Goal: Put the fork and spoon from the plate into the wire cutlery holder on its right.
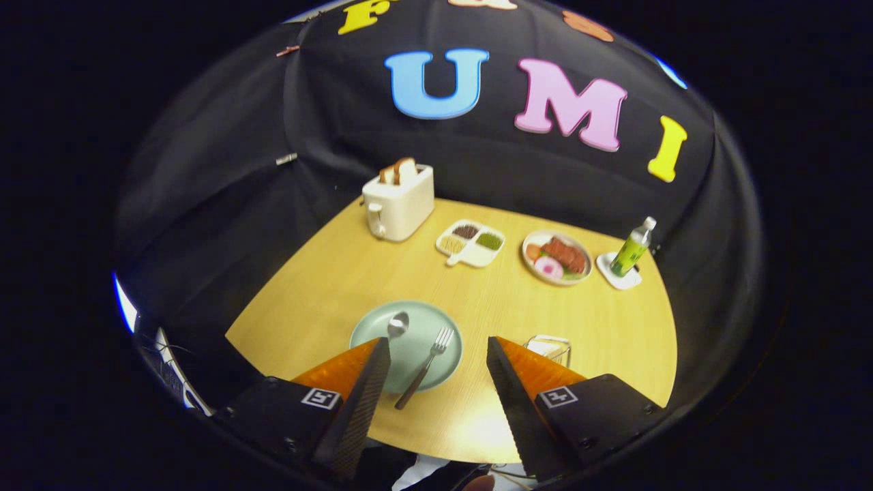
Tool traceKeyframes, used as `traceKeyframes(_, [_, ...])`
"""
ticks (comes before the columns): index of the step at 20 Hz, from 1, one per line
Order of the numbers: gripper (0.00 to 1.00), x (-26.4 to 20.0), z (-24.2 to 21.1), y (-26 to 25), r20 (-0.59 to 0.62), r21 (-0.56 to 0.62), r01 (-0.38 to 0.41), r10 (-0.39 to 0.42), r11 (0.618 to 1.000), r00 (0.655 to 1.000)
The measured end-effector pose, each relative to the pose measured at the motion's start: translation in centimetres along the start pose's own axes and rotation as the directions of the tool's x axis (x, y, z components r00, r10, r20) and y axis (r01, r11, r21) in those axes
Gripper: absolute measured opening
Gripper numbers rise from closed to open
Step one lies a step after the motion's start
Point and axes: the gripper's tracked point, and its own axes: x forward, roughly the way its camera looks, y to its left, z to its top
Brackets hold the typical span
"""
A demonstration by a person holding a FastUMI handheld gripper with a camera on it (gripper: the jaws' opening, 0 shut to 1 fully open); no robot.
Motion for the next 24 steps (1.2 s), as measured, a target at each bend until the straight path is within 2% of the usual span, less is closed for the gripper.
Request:
traceKeyframes(3, [0.72, 4.6, -3.4, 1.4, -0.134, 0.062, -0.031, 0.039, 0.998, 0.99])
traceKeyframes(7, [0.71, 9.0, -6.5, 2.0, -0.268, 0.111, -0.02, 0.049, 0.994, 0.962])
traceKeyframes(9, [0.62, 10.6, -7.7, 2.2, -0.32, 0.137, -0.003, 0.047, 0.991, 0.946])
traceKeyframes(13, [0.61, 13.0, -9.7, 1.7, -0.413, 0.127, 0.066, -0.008, 0.99, 0.911])
traceKeyframes(18, [0.61, 15.4, -11.9, 1.8, -0.521, 0.117, 0.115, -0.037, 0.986, 0.853])
traceKeyframes(20, [0.44, 16.2, -13.0, 1.8, -0.554, 0.139, 0.134, -0.035, 0.981, 0.832])
traceKeyframes(22, [0.3, 16.5, -12.3, 1.6, -0.561, 0.162, 0.158, -0.041, 0.974, 0.827])
traceKeyframes(24, [0.14, 16.5, -12.1, 1.8, -0.551, 0.21, 0.132, 0.006, 0.969, 0.835])
